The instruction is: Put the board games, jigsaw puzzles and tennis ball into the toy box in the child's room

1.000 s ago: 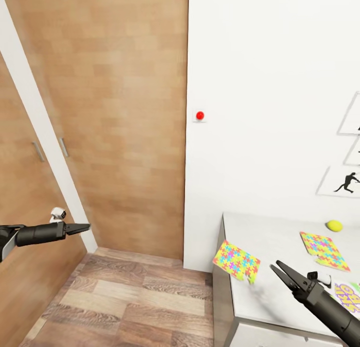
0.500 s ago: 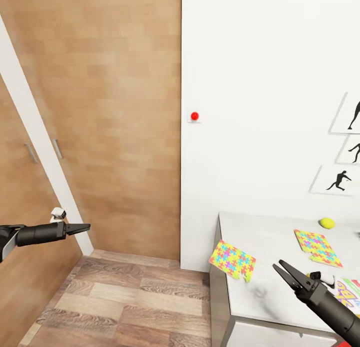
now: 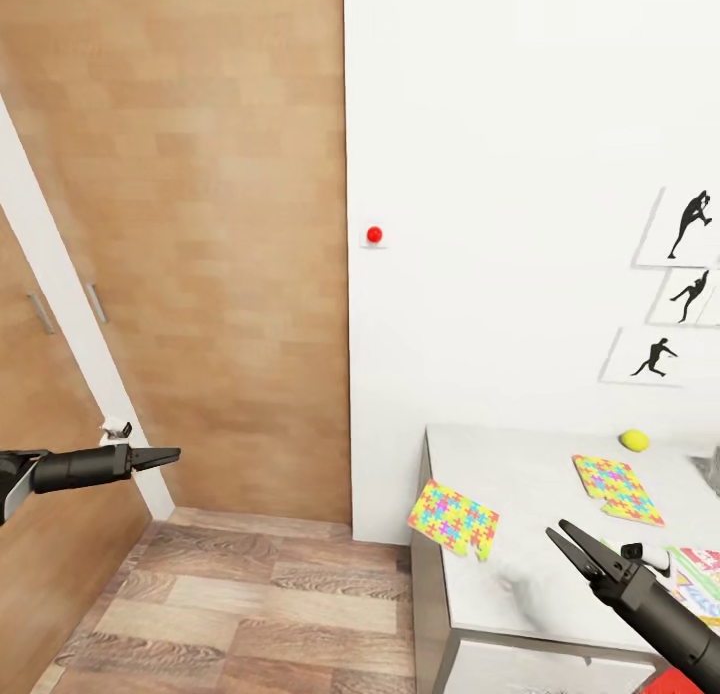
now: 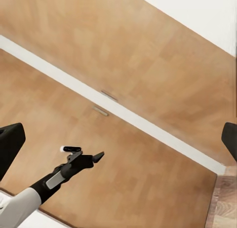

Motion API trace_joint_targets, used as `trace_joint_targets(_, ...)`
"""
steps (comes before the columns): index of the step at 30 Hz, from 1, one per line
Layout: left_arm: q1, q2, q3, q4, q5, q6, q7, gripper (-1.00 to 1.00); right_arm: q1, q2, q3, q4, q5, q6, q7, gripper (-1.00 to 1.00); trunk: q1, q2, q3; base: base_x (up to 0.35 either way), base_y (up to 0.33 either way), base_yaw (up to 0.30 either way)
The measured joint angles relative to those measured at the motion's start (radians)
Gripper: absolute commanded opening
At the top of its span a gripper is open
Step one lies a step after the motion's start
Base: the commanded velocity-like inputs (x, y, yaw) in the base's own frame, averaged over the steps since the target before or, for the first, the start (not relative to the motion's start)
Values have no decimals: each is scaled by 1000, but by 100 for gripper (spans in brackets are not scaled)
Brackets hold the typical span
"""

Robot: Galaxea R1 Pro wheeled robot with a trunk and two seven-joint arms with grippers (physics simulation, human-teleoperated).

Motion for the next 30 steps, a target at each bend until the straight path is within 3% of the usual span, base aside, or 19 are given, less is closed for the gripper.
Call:
trace_joint_targets(17, 0, 0, 0, 0, -2, 0, 0, 100, 0, -1, -20, 0, -2, 5, 7, 100, 0, 0, 19, 0, 119, -220)
trace_joint_targets(30, 0, 0, 0, 0, -2, -2, 0, 100, 0, -1, -29, 0, -4, 6, 6, 100, 0, 0, 34, 0, 20, -224)
